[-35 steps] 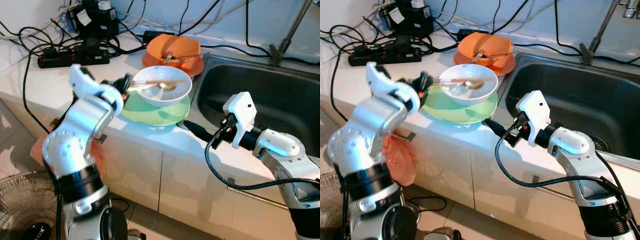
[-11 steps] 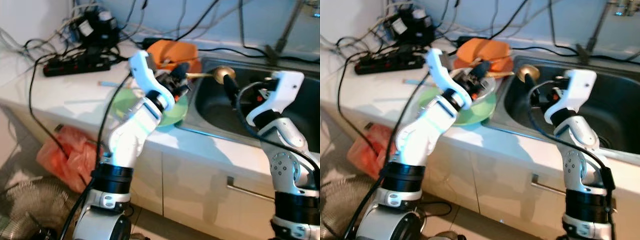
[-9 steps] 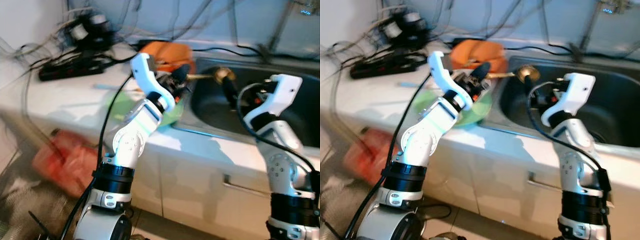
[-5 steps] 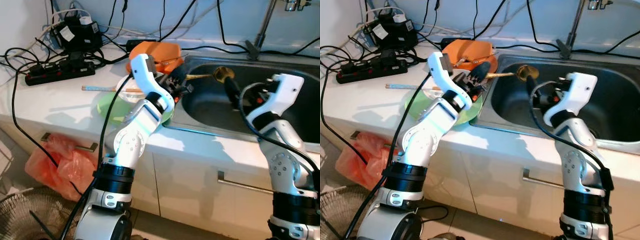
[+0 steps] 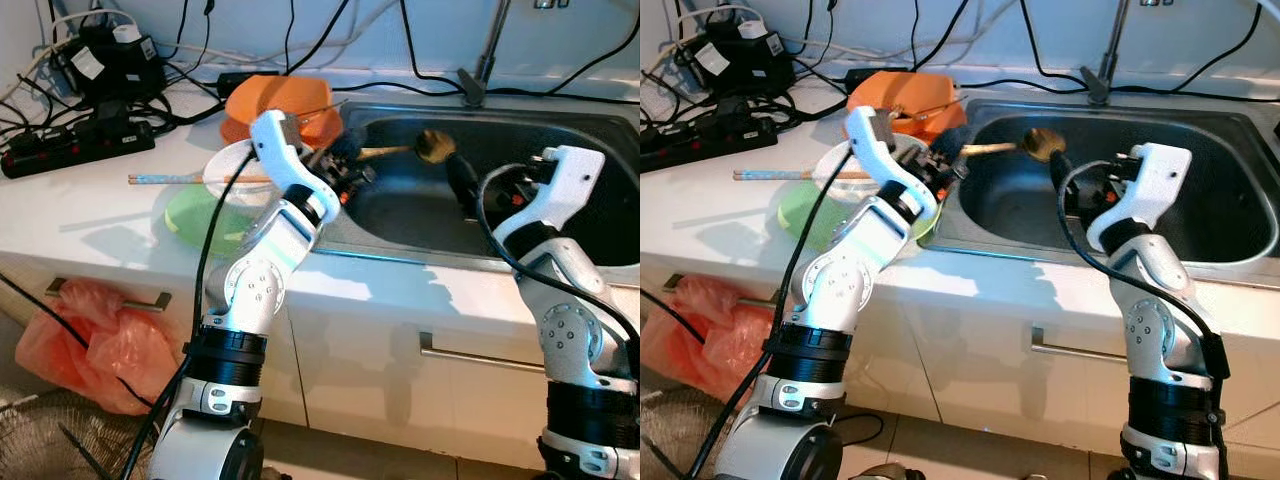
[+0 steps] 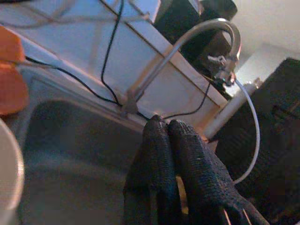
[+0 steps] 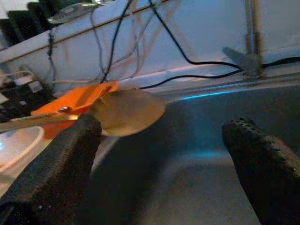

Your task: Kitchen organization

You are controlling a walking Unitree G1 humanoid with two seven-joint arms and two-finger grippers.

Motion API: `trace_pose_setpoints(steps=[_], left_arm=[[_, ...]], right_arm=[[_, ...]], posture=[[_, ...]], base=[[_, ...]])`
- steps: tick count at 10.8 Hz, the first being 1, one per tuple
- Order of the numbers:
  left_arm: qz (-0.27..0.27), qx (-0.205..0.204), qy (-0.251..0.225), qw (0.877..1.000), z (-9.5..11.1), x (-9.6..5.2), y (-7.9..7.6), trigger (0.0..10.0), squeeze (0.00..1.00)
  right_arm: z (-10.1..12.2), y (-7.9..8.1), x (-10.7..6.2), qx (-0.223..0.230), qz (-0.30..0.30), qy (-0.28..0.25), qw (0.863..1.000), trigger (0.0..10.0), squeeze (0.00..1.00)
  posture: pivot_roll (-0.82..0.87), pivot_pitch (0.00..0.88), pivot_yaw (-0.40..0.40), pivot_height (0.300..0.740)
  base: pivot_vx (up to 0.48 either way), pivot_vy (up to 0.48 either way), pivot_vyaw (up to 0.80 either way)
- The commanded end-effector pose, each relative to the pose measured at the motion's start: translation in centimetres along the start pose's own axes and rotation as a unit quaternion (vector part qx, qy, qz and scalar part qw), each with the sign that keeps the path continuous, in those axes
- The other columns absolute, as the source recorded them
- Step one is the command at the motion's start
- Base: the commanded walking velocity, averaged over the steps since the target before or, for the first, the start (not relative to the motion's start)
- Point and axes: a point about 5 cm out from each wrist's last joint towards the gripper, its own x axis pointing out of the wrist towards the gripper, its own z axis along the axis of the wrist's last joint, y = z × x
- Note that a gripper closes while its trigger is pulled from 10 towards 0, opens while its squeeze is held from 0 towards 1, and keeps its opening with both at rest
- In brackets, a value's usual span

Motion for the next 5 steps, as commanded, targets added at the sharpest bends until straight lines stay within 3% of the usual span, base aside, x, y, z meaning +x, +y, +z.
trace_pose_setpoints(steps=[1, 2, 3, 5], left_arm=[[0.005, -0.034, -0.001, 0.999, -1.2, -0.1, -0.1, 0.0, 0.0], [0.012, -0.066, -0.006, 0.998, -1.5, -0.1, 0.3, 0.0, 0.0], [0.021, -0.126, -0.008, 0.992, -1.9, 0.0, 0.9, 0.0, 0.0], [0.014, -0.166, -0.003, 0.986, -2.2, 0.2, 0.9, 0.0, 0.0]], right_arm=[[0.1, 0.9, 0.5, 0.014, 0.024, 0.005, 1.0, 10.0, 0.0], [0.0, 1.7, 0.8, 0.045, 0.042, 0.008, 0.998, 10.0, 0.0], [-0.1, 2.7, 1.7, 0.106, 0.057, 0.009, 0.993, 10.0, 0.0], [0.0, 3.3, 2.7, 0.165, 0.064, 0.005, 0.984, 10.0, 0.0]], posture=[[0.07, 0.03, 0.048, 0.74], [0.07, 0.029, 0.048, 0.74], [0.07, 0.03, 0.049, 0.74], [0.07, 0.033, 0.048, 0.74]], base=[[0.0, 0.0, 0.0], [0.0, 0.0, 0.0], [0.0, 0.0, 0.0], [0.0, 0.0, 0.0]])
